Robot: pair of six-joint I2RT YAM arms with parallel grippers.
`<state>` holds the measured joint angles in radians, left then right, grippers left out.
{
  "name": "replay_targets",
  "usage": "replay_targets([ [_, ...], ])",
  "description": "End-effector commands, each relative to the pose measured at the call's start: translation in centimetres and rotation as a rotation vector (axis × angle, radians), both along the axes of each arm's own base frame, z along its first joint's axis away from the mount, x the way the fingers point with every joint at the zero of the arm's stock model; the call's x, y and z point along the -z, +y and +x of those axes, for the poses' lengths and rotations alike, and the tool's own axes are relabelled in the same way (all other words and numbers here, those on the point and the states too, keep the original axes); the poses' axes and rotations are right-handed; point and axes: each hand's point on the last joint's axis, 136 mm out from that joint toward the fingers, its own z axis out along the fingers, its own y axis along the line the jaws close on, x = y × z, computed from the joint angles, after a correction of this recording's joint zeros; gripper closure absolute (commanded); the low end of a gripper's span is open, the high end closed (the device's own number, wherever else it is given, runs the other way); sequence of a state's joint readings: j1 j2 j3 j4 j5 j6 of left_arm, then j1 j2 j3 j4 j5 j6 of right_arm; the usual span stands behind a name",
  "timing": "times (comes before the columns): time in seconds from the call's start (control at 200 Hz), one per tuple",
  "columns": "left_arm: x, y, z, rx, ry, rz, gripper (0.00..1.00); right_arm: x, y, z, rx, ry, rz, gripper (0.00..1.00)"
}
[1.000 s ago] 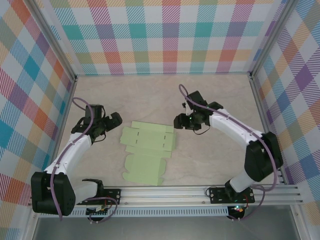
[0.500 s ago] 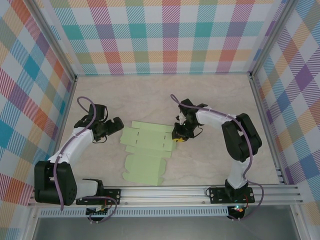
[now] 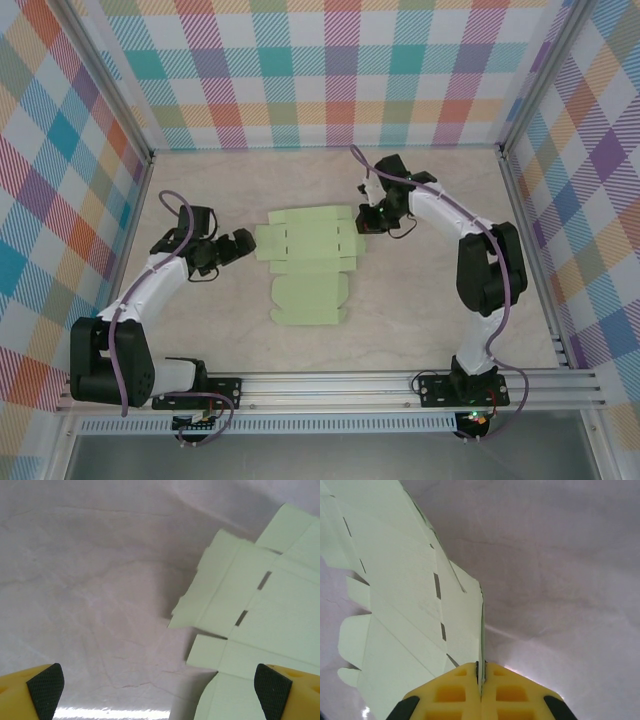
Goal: Fold the paper box
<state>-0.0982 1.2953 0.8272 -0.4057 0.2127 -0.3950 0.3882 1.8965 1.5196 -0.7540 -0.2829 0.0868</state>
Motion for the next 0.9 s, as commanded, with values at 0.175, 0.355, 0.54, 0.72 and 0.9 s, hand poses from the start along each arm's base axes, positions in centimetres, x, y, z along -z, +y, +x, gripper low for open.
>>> replay_targets([
  [0.175, -0.7, -3.4, 2.8, 0.106, -0.177, -0.123, 0.04, -0.5, -1.6, 1.0, -0.167, -0.122, -0.056, 0.99],
  [0.355, -0.1, -6.3, 3.1, 0.245, -0.231, -0.112, 0.06, -0.5, -2.3, 1.3, -0.2, -0.153, -0.072, 1.0],
  [0.54, 1.4, -7.7, 2.8, 0.32, -0.293, -0.089, 0.12, -2.8, -2.8, 1.3, -0.258, -0.282, 0.063, 1.0],
  [0.72, 0.8, -9.8, 2.1, 0.437, -0.462, -0.179, 0.16, -4.6, -3.8, 1.3, -0.265, -0.329, 0.14, 1.0],
  [0.9, 1.9, -10.4, 2.7, 0.472, -0.442, -0.156, 0.2, -4.5, -4.1, 1.0, -0.263, -0.296, 0.177, 1.0],
])
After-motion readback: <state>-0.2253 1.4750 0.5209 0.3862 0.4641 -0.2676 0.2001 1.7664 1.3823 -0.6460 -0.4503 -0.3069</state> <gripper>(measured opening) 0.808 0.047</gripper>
